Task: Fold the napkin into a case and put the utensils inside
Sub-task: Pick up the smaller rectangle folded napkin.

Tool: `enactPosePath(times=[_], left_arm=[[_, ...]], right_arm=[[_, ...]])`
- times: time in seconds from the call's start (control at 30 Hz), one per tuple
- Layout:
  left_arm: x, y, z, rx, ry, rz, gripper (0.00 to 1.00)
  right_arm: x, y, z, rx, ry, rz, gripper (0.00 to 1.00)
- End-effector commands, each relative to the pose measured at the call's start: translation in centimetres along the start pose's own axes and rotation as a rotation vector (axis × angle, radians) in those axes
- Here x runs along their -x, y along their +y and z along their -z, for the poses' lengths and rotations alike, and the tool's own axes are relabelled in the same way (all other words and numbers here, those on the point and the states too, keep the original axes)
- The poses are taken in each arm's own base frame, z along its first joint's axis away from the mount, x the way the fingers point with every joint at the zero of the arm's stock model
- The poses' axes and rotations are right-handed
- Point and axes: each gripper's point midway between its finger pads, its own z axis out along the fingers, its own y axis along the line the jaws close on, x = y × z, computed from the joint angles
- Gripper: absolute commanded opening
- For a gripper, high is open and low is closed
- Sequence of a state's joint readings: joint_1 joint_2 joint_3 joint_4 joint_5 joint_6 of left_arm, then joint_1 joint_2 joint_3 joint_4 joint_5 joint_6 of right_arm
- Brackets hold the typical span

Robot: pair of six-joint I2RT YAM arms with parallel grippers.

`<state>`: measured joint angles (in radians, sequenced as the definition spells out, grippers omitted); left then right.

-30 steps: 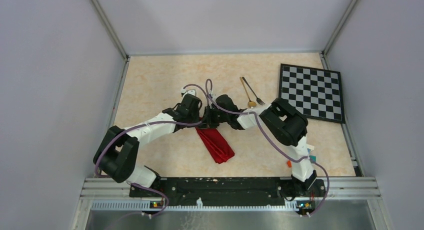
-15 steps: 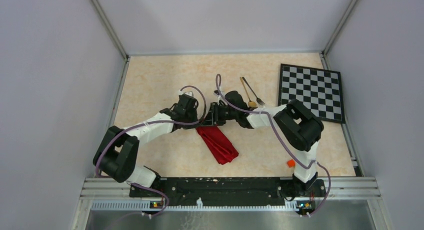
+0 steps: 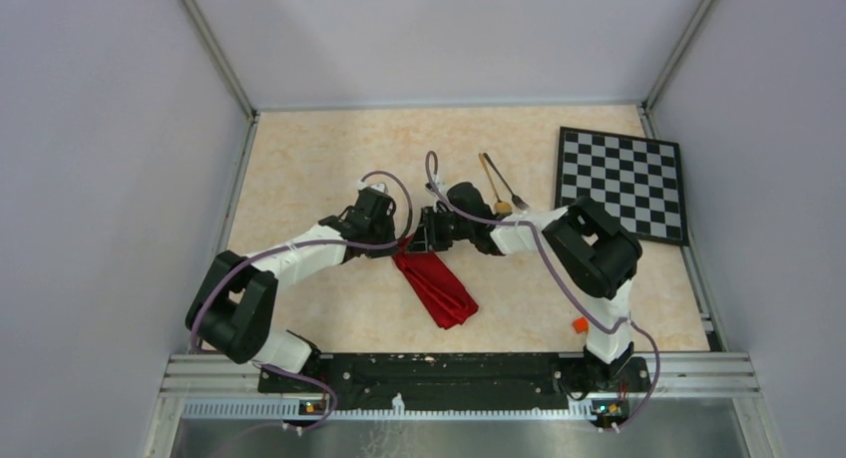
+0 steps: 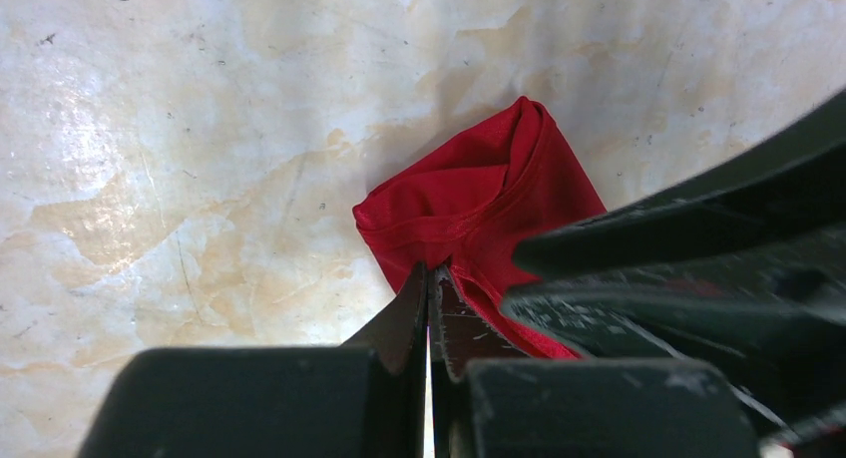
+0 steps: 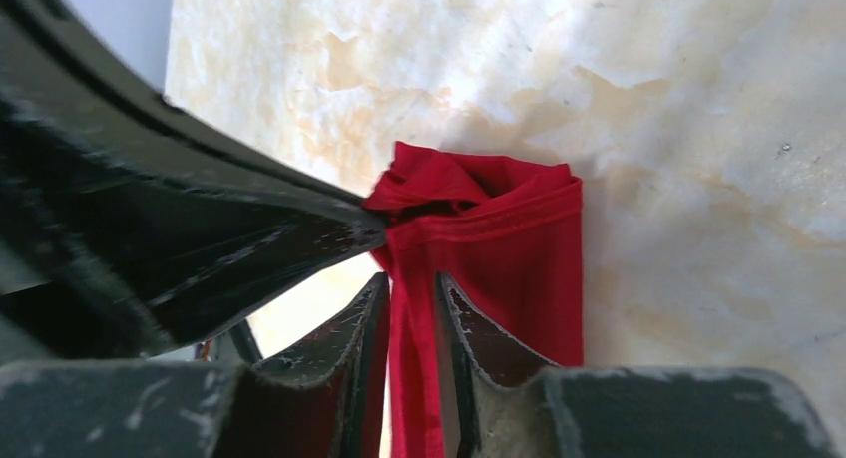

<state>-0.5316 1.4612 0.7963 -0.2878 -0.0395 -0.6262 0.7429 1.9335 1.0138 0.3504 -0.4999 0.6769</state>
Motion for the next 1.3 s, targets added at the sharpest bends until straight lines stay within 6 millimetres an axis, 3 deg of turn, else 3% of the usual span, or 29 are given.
enactPosePath(times=[0.0, 0.2, 0.33, 0.4, 0.47, 0.57, 0.7, 0.83, 0.93, 1.03, 1.17, 1.27], left_arm=[[1.2, -1.4, 0.9, -0.064, -0.041, 0.008, 0.00], [0.6, -3.6, 1.0, -0.174, 0.009, 0.046, 0.00], [-0.4, -3.6, 0.6, -0.186, 0.055, 0.078, 0.00], [-0.3, -2.8, 0.6, -0.166, 0.062, 0.096, 0.09], [0.2, -2.1, 1.0, -0.174, 0.048, 0.119, 0.28], [1.4, -1.0, 2.2, -0.189, 0.015, 0.146, 0.45], [2.4, 0.5, 3.8, -0.194, -0.015, 0.188, 0.52], [2.6, 1.9, 4.6, -0.186, -0.058, 0.221, 0.49], [2.1, 2.4, 3.8, -0.188, -0.046, 0.230, 0.33], [1.5, 0.9, 2.9, -0.267, 0.027, 0.216, 0.21], [1.2, -0.2, 1.4, -0.309, 0.041, 0.219, 0.18], [0.5, 0.3, -0.1, -0.271, 0.071, 0.235, 0.17]], right_arm=[[0.7, 0.8, -1.8, 0.047, -0.011, 0.024, 0.19], [-0.4, 1.4, -4.9, 0.123, 0.016, -0.089, 0.08], [-0.1, 0.5, -4.5, 0.073, -0.011, -0.094, 0.04], [-0.2, -0.2, -4.1, 0.057, -0.012, -0.102, 0.03], [-0.4, -0.9, -3.8, 0.047, -0.011, -0.116, 0.03], [-0.7, -1.4, -3.6, 0.040, -0.008, -0.121, 0.03], [-0.7, -1.5, -3.5, 0.042, -0.012, -0.120, 0.03], [-0.7, -1.5, -3.5, 0.043, -0.008, -0.117, 0.03], [-0.6, -1.3, -3.5, 0.046, -0.007, -0.115, 0.03], [-0.4, -1.1, -3.5, 0.051, -0.010, -0.111, 0.02], [-0.4, -1.1, -3.7, 0.051, -0.005, -0.109, 0.00], [-0.6, -0.7, -3.9, 0.056, 0.003, -0.106, 0.00]])
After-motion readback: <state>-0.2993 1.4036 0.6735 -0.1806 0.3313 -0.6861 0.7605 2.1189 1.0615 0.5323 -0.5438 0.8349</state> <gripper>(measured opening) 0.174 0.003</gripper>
